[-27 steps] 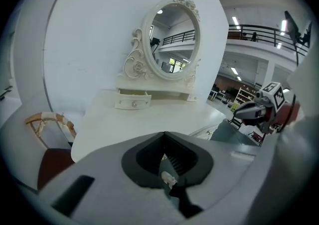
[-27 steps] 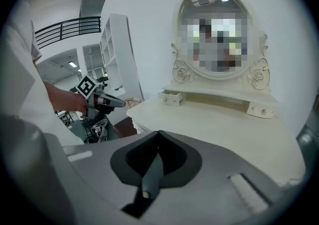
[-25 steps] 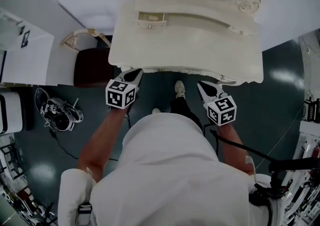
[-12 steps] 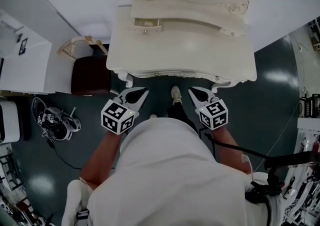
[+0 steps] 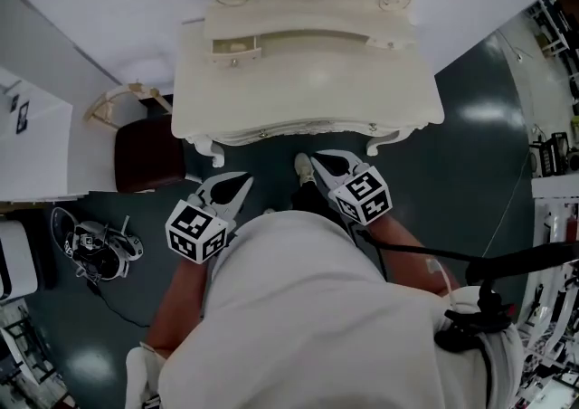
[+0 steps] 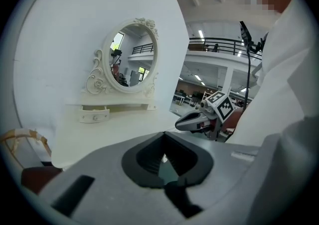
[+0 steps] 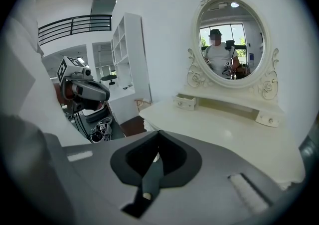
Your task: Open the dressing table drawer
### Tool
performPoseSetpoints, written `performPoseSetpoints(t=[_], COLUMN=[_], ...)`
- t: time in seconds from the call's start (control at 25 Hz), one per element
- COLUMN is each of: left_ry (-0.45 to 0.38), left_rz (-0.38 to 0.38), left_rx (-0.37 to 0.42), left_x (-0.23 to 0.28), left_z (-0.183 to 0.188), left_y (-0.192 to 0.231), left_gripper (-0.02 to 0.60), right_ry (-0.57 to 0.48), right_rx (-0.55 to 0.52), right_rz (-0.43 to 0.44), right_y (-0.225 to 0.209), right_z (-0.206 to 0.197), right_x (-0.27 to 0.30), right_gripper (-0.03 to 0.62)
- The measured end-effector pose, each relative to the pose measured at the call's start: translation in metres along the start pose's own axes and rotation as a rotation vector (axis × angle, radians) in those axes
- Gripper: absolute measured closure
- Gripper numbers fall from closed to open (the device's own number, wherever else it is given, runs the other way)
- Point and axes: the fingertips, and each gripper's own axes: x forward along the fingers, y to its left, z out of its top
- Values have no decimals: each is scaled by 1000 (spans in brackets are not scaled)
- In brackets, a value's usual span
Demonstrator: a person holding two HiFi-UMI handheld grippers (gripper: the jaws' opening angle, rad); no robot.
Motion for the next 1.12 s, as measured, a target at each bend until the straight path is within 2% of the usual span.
performPoseSetpoints(t=[1.12], left_ry=[23], left_rz=[-17], left_rx=[3], left_x=[1], left_z=[-11], left_y=[2], left_gripper=[580], right_ry=[10], right_rx=[-38], right_rz=[14], right_y=[9], right_z=[2], right_x=[7], right_gripper=[594])
